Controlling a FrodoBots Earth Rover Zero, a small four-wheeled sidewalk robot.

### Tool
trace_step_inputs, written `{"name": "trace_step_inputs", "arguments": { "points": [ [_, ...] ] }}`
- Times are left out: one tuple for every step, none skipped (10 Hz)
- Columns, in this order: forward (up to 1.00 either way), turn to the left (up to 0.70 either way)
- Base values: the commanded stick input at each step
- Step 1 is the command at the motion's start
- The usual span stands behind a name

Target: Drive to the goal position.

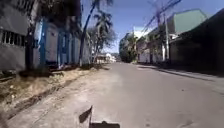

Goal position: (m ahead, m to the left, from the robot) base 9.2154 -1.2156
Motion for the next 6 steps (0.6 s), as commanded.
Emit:
{"name": "trace_step_inputs", "arguments": {
  "points": [
    [0.70, -0.03],
    [0.70, -0.03],
    [0.70, -0.03],
    [0.70, -0.03],
    [0.70, -0.03],
    [0.70, -0.03]
  ]
}}
